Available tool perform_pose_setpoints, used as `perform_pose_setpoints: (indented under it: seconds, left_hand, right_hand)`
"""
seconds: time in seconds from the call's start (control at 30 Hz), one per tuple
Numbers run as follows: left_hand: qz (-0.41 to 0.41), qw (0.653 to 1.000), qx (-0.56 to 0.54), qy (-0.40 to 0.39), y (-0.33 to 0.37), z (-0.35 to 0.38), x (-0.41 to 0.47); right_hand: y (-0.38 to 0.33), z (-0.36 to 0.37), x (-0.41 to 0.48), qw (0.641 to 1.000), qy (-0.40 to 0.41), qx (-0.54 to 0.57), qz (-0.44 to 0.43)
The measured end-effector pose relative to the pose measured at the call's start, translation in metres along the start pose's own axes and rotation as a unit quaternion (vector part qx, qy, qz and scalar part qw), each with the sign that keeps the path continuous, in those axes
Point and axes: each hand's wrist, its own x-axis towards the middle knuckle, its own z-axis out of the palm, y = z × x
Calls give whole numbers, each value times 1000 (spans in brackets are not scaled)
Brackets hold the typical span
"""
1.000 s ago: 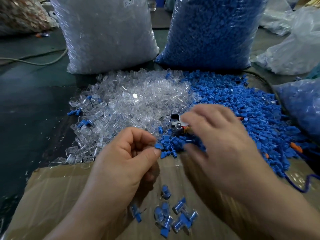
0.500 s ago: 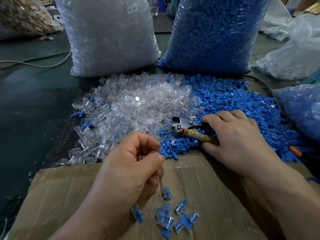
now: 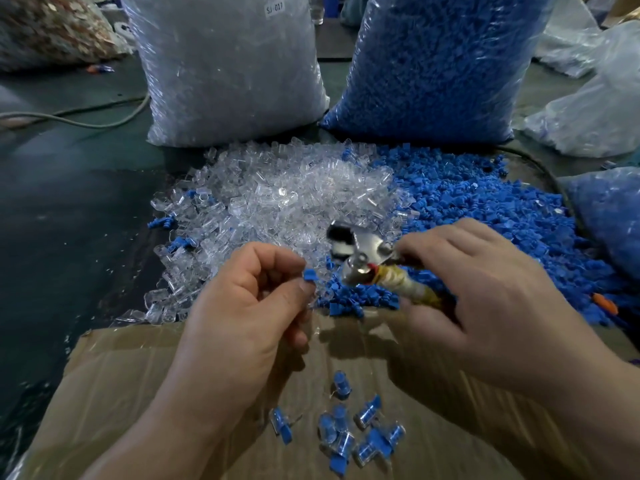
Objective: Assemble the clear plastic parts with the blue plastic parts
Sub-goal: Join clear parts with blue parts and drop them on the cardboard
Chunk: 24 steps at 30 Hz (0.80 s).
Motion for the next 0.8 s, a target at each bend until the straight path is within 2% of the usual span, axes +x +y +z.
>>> perform_pose_setpoints:
  seconds: [0.3, 0.57, 0.8]
  left_hand:
    - [44, 999, 4, 15, 4, 4, -1]
    - [86, 994, 65, -6, 4, 5, -5]
    - [108, 991, 76, -16, 3, 6, -8]
  right_hand:
    - [-7, 2, -3, 999, -29, 6, -38]
    - [-3, 5, -3, 998, -46, 11, -40]
    - [-1, 7, -4, 998, -42, -13, -43]
